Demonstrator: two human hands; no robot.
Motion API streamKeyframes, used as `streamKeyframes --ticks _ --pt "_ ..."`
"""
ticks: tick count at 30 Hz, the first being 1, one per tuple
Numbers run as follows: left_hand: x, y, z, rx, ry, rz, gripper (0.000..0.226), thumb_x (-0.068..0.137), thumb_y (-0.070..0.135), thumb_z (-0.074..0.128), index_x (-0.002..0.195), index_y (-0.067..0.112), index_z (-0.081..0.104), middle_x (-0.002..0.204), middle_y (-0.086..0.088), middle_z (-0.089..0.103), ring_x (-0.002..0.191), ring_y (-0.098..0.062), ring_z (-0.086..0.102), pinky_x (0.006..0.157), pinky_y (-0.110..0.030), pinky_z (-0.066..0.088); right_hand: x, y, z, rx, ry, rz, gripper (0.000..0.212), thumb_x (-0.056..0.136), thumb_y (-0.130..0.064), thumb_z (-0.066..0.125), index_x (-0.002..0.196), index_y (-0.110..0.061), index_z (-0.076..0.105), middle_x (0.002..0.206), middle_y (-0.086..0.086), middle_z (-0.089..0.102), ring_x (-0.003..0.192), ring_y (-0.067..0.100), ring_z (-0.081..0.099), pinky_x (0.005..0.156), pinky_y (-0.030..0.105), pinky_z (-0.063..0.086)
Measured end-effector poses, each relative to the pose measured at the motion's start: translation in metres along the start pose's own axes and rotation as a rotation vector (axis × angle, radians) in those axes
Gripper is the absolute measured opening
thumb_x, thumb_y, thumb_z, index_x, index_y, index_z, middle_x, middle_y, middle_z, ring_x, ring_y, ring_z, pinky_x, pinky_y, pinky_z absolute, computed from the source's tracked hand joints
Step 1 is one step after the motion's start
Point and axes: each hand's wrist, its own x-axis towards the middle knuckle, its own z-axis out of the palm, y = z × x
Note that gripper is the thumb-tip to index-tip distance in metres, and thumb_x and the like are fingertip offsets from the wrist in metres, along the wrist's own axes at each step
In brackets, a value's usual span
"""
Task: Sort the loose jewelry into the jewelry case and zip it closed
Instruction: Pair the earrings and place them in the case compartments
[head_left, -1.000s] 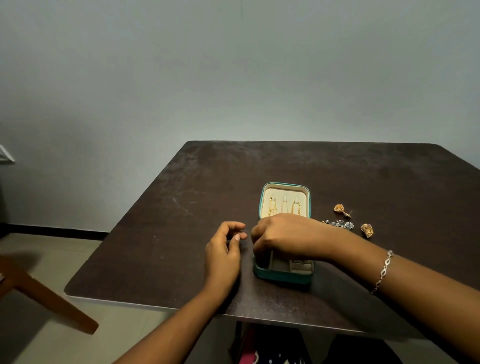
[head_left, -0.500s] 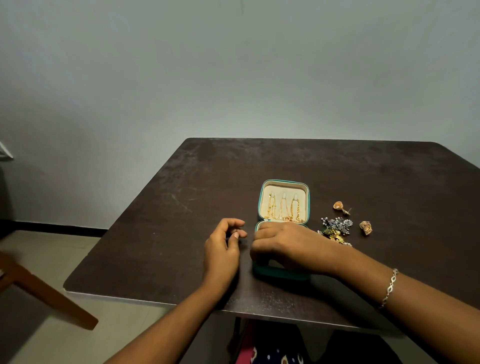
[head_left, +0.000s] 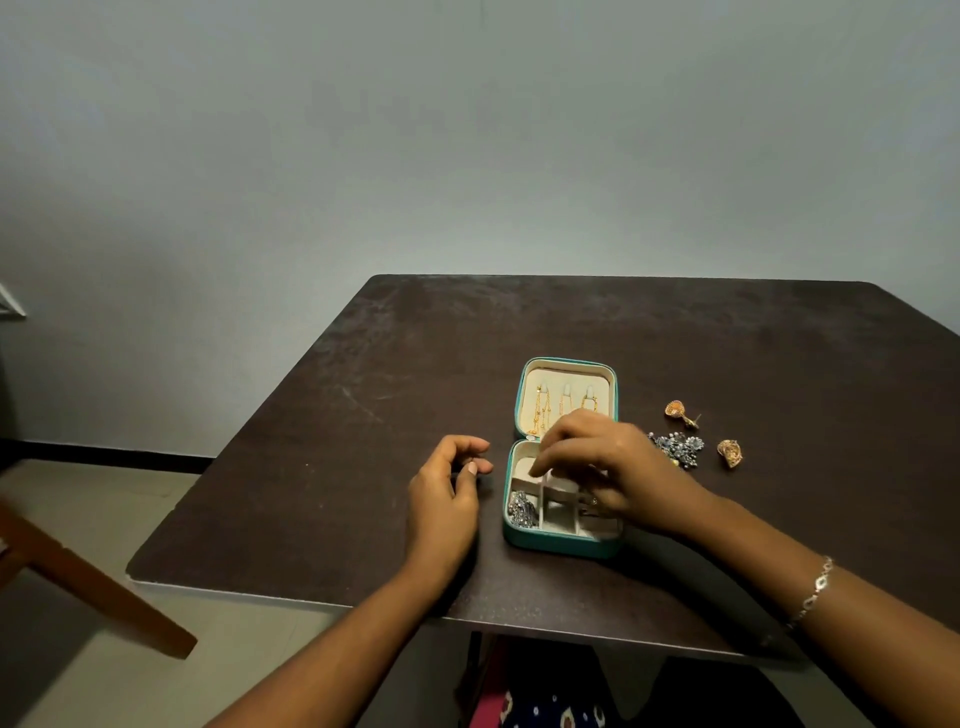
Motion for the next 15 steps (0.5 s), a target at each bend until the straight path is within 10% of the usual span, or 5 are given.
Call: streamKeyframes --ticks 15 --pt "-0.003 0.001 0.002 0.143 0.037 0.203 0.016 0.089 0.005 0.054 0.093 0.017 0.064 0.09 0.005 0.065 0.079 -0.012 0.06 0.067 -0.029 0.05 -0.126 0.026 -0.035 -0.168 0.291 0.292 0.023 0.089 -0.032 0.049 0.086 -0.017 0.066 0.086 -0.008 0.058 0.082 0.008 0.053 0.071 0.019 0.042"
